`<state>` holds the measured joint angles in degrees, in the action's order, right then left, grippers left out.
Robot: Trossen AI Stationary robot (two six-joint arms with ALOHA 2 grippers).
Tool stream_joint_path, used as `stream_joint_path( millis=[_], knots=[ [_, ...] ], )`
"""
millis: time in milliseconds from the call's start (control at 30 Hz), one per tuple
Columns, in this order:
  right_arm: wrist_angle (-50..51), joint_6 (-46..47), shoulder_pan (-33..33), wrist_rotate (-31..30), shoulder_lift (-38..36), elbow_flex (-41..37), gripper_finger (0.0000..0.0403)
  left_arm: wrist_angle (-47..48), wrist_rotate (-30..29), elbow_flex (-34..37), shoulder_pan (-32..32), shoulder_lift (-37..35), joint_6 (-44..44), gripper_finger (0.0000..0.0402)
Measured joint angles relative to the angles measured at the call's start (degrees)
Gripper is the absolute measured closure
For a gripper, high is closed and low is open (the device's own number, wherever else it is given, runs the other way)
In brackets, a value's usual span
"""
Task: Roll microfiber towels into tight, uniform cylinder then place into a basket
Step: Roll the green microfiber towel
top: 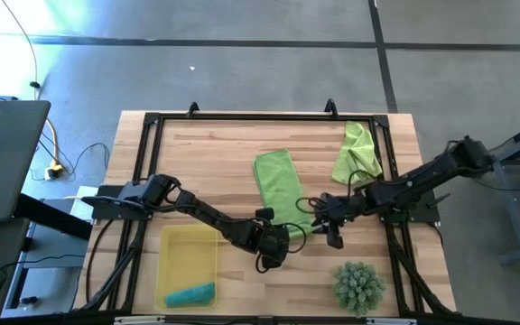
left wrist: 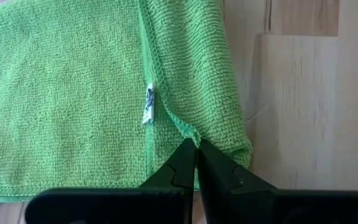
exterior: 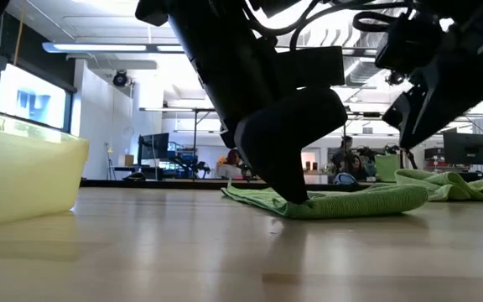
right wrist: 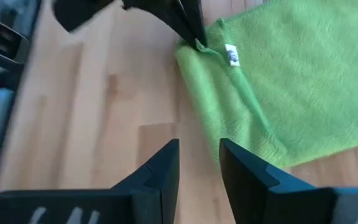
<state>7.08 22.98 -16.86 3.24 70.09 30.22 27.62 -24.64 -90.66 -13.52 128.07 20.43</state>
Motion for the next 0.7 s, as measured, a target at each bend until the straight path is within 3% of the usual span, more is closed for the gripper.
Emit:
stream_joint_path(
  millis=[233, 433, 700],
  knots=[
    [-4.73, -15.06, -1.64, -6.05, 6.27, -0.03, 0.0292, 0.07, 0.22, 0.01, -0.02, 0.04, 0.63, 0.0398],
    [-4.98, -24.09, -1.97, -6.0, 9.88, -0.05, 0.0252, 0.09, 1.27, 0.01, -0.04, 0.04, 0.65, 0.0398],
    [-5.1, -29.26, -1.92, -9.3, 14.95, -0.05, 0.0226, 0.18, 1.44, 0.01, -0.04, 0.04, 0.63, 0.0398]
  ],
)
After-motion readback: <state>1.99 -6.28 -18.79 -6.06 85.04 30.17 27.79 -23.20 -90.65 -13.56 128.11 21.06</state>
